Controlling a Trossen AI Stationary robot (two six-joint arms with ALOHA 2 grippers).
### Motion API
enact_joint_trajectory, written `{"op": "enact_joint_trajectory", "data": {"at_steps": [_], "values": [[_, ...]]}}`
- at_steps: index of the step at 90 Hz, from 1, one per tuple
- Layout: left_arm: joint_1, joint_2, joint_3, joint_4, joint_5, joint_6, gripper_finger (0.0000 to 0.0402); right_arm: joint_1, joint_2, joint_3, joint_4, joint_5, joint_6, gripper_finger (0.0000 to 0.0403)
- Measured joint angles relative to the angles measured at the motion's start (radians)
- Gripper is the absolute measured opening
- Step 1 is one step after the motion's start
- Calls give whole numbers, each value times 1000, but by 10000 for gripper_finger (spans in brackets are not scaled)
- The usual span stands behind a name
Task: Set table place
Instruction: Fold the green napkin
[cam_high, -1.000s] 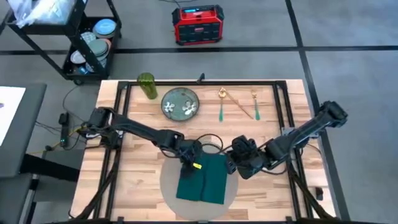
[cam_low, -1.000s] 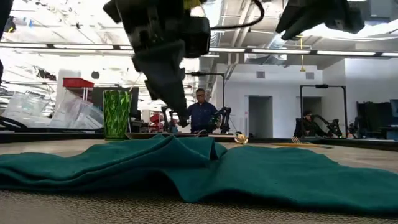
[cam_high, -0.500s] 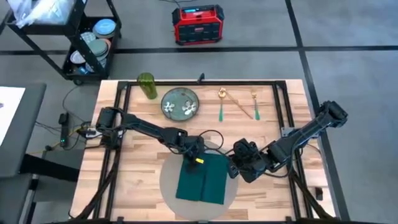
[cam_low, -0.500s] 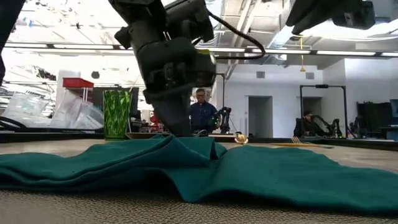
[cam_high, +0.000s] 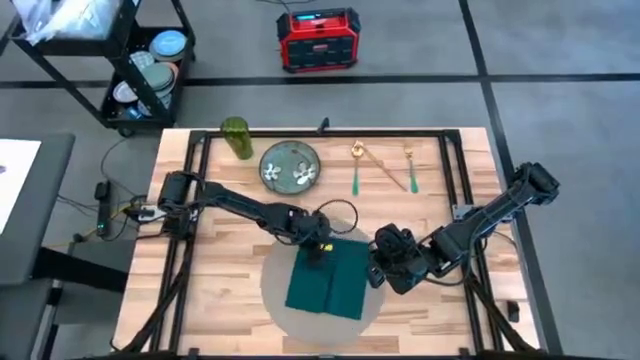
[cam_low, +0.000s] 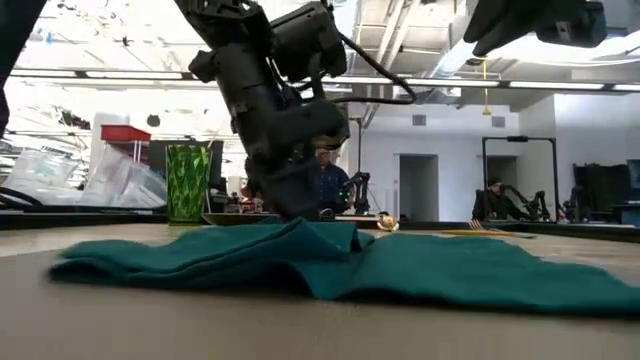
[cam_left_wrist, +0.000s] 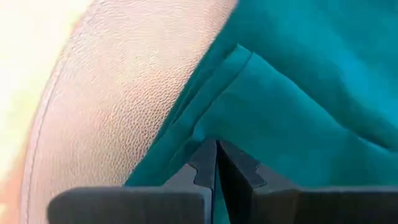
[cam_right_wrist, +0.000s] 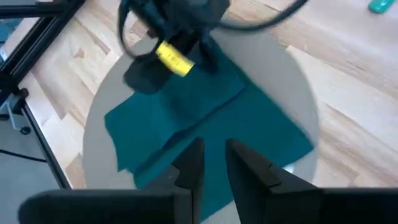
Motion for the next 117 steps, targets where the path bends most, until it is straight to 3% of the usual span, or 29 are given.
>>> {"op": "enact_joint_trajectory", "data": {"at_steps": [23, 56, 72, 90, 117], "values": [[28, -2, 0, 1, 0, -50, 0, -5, 42, -66, -41, -73, 147, 56], [31, -81, 88, -115, 59, -8, 0, -30, 207, -147, 282, -84, 264, 56], [17, -116, 93, -157, 68, 37, 0, -19, 257, -147, 250, -131, 348, 56], [-6, -114, 93, -187, 93, 66, 0, 12, 170, -147, -5, -163, 424, 56], [-15, -114, 89, -179, 102, 81, 0, -25, 184, -147, 55, -231, 335, 103]]}}
